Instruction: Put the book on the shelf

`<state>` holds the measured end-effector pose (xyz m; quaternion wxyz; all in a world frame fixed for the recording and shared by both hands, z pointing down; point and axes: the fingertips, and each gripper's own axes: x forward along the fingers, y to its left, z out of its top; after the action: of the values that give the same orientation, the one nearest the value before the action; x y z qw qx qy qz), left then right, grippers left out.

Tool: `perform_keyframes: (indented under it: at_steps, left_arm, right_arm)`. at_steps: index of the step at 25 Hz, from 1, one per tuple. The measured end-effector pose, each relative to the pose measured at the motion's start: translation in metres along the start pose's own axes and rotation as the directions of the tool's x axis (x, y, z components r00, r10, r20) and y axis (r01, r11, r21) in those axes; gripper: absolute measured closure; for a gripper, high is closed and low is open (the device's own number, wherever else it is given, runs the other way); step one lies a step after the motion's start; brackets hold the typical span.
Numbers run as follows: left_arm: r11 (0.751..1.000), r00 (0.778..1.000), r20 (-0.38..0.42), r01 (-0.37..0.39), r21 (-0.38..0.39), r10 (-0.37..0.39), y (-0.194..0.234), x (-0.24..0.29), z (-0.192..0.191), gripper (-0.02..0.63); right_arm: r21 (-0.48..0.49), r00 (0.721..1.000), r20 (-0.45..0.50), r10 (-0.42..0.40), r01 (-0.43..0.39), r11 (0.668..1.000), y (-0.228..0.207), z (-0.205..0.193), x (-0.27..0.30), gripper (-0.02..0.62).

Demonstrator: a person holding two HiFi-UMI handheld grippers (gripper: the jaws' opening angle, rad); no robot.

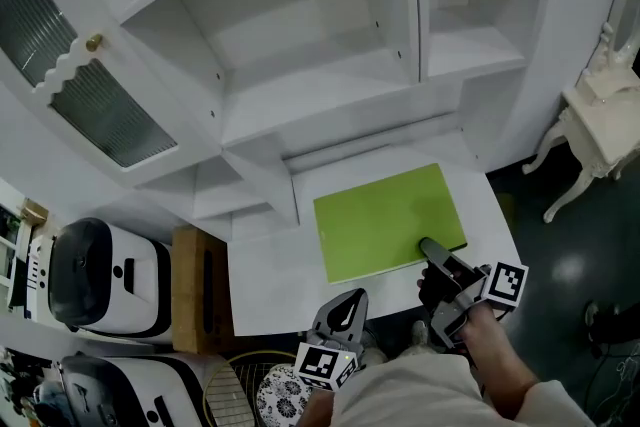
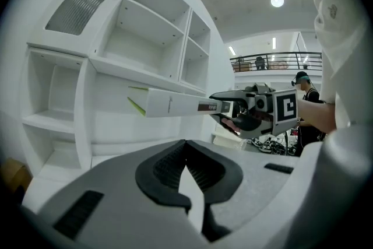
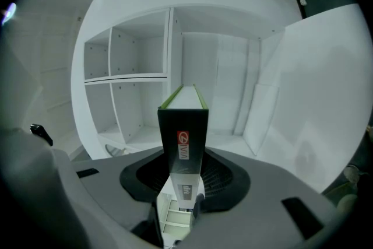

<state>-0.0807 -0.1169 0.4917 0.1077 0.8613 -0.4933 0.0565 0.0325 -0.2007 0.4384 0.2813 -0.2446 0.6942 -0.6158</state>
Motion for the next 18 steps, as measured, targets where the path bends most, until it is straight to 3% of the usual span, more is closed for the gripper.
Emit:
perform_keyframes:
  at_steps: [9,18]
  left_arm:
    - [1.000,1.000,-0.015,0.004,-0.005,-0.004,0.020,-0.012,-0.004,0.603]
    - [1.000,1.000,-0.013,0.004,-0.008,-0.004,0.031,-0.017,-0.003,0.603]
  right_arm:
    - [-0.030,1.000,0.001,-0.002,0.002,1.000,0.027,0.003,0.032,0.449]
    - [-0.051,0.999,-0.006,0.050,-0.050,0.997,0.068,0.013,0.063,0.449]
